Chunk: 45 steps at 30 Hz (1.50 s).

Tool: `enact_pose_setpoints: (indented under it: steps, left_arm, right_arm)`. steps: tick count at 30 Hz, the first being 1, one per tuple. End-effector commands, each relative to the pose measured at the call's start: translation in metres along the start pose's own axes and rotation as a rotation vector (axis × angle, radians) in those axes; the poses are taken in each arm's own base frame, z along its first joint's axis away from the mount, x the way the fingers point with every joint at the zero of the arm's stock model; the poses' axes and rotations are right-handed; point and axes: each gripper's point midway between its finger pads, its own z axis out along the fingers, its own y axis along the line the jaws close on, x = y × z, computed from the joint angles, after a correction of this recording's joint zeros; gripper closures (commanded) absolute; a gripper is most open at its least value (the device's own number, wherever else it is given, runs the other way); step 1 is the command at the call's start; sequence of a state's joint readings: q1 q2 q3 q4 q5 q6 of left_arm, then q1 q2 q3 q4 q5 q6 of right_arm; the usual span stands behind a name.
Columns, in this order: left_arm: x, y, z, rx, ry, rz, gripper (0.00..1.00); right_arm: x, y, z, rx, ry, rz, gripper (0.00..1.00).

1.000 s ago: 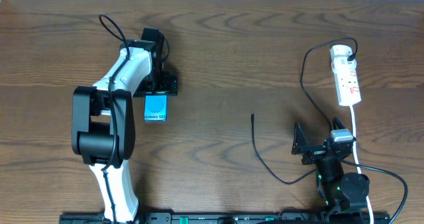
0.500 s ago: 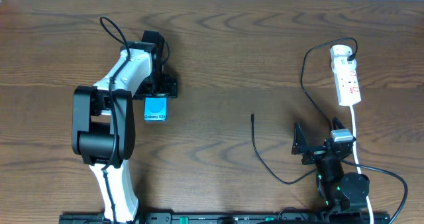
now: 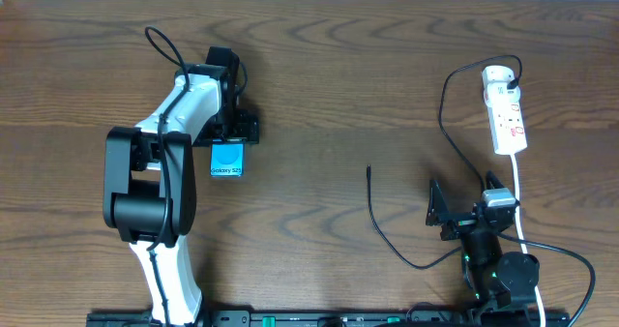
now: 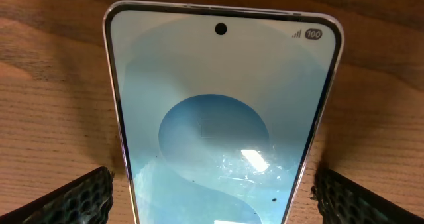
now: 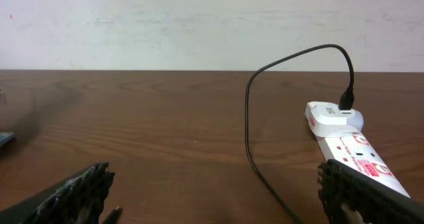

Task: Plug charger to phone and switch on socket
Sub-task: 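Lower the left gripper and close it on the phone's bottom edge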

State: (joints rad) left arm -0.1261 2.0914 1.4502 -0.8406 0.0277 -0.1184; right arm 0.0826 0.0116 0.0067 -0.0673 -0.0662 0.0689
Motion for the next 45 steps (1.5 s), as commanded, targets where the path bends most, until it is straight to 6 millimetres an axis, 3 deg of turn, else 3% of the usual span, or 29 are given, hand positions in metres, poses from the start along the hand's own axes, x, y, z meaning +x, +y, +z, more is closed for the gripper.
enact_pose_setpoints:
  steps: [1,5,24,26,28,45]
  left_arm:
    - [0.0107,0.0065,0.0130,-0.029,0.041,0.001,0.05]
    - [0.0108,0.0065,0.0130,-0.029,0.041,0.001,0.23]
    - [0.0108,0.0066,0.0130,-0.029,0.041,0.001,0.71]
    - [0.0108,0.0065,0.0130,-0.029,0.041,0.001,0.85]
    - [0.0108,0.0065,0.0130,-0.029,0.041,0.001,0.92]
    - [0.0094,0.0044,0.0112,-0.018,0.038,-0.015,0.93]
  right_arm:
    - [0.0007,0.0005,-0.0001,-0.001,0.001,0.013,0.01]
    - [0.0009,0.0005,-0.0001,-0.001,0.002,0.013,0.01]
    - [0.0007,0.0005,-0.0001,-0.001,0.001,0.012,0.01]
    - [0.0009,0.0005,-0.0001,-0.001,0.002,0.012,0.01]
    - [0.0009,0.0005,-0.0001,-0.001,0.002,0.013,0.01]
    - [0.0007,0.0005,-0.0001,-0.001,0.001,0.012,0.01]
